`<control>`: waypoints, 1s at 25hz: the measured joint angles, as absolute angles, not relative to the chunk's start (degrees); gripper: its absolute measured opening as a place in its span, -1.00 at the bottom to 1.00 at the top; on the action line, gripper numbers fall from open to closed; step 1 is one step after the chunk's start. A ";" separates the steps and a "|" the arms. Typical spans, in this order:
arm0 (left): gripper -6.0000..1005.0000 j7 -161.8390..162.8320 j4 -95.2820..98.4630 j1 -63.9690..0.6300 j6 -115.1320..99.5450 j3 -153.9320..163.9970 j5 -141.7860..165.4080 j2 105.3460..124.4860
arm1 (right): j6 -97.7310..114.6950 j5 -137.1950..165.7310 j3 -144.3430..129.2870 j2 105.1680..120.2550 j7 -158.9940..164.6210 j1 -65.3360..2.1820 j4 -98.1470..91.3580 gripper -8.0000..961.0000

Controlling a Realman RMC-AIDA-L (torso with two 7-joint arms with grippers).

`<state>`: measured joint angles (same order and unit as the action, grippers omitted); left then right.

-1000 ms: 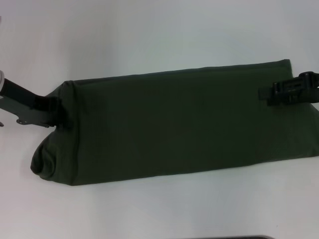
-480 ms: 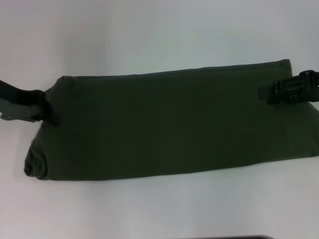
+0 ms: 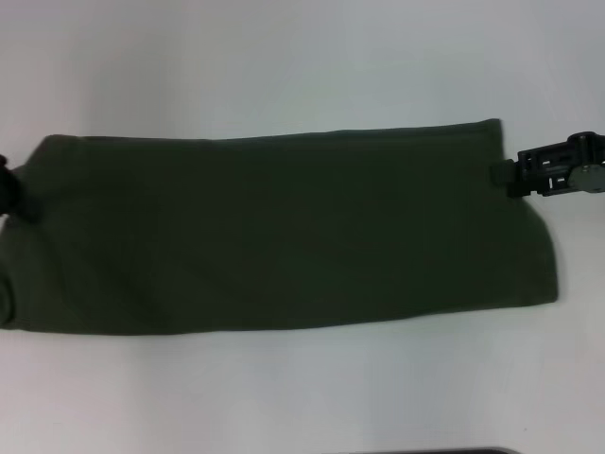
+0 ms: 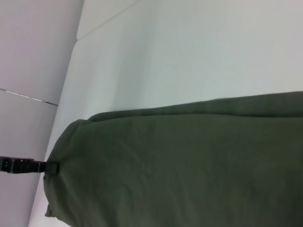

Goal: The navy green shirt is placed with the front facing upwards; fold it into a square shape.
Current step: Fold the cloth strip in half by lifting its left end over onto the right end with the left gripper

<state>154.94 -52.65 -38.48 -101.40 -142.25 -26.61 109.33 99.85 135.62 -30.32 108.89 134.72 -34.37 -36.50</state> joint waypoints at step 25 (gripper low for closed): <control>-0.89 155.01 -55.36 -38.33 -107.88 -146.17 -28.49 107.13 | 99.82 135.62 -30.46 108.45 134.73 -34.54 -36.47 0.28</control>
